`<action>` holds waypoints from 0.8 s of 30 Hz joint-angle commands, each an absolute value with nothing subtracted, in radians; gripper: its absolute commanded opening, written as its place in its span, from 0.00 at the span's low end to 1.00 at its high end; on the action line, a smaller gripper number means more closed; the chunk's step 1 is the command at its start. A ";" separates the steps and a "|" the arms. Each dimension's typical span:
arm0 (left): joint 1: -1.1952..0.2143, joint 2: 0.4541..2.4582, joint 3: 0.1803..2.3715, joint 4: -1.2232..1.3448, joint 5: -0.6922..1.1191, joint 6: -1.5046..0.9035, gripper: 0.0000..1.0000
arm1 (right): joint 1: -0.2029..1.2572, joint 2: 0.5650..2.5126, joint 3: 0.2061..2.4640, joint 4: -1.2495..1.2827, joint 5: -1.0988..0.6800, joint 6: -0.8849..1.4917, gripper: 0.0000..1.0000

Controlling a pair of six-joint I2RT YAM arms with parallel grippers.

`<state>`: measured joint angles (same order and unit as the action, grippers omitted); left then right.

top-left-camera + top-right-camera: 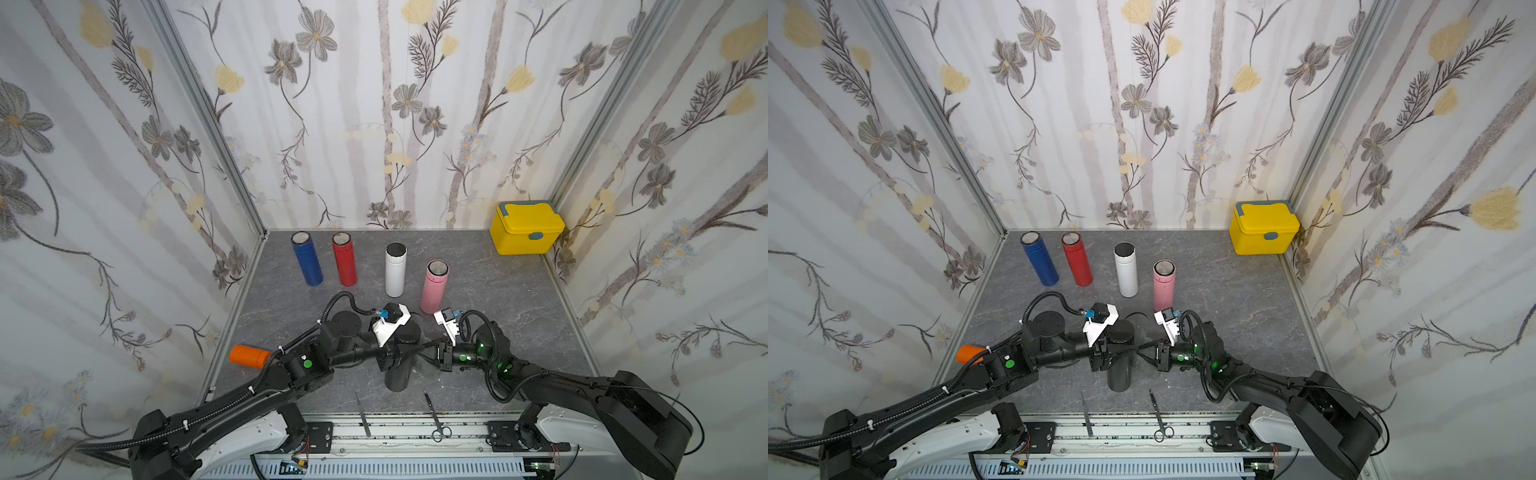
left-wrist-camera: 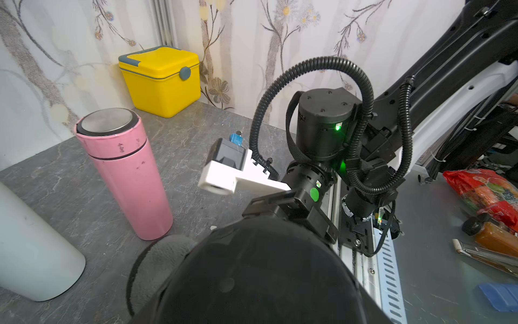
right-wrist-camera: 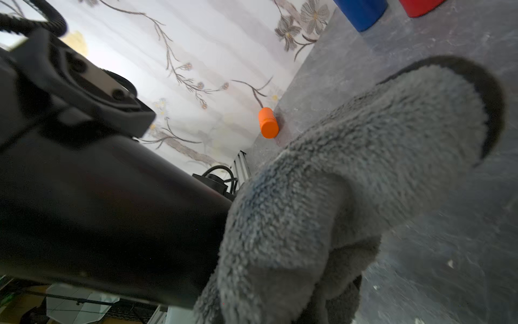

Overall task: Wipe the surface of the thermos
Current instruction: Wipe the dirt from the surface of the thermos.

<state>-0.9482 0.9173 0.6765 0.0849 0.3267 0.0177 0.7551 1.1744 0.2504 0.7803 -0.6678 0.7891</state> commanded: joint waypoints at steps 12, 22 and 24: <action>-0.944 0.943 0.556 0.362 -0.016 0.025 0.00 | 0.763 0.701 0.460 0.052 -0.193 0.708 0.00; -0.944 0.925 0.418 0.514 -0.069 -0.033 0.00 | 0.863 0.810 0.721 0.155 -0.199 0.635 0.00; -0.943 0.922 0.397 0.528 -0.075 -0.045 0.07 | 0.882 0.863 0.747 0.214 -0.261 0.634 0.00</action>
